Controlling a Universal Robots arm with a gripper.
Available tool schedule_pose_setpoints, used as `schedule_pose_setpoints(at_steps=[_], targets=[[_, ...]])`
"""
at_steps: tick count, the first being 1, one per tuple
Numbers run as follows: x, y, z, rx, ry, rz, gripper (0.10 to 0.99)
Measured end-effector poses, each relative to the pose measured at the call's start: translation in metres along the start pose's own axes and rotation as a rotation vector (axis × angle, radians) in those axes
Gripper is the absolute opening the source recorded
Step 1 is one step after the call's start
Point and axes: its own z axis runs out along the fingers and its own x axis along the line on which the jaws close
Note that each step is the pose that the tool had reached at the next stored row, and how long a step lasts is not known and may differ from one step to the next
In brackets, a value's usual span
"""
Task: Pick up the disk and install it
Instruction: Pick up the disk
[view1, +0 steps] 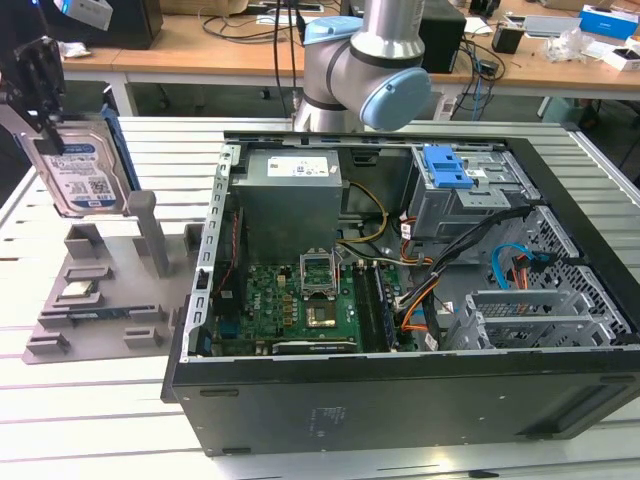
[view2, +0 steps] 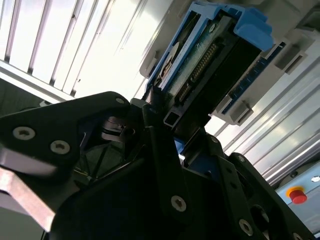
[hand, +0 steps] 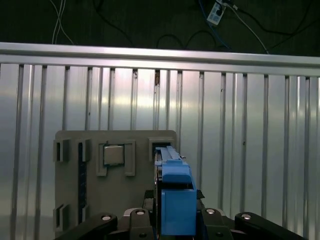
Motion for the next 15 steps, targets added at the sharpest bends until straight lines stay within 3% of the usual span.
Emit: schedule_pose_setpoints(at_steps=[15], targets=[[-0.0009, 0.0007, -0.0165, 0.0, 0.0, 0.0, 0.369]])
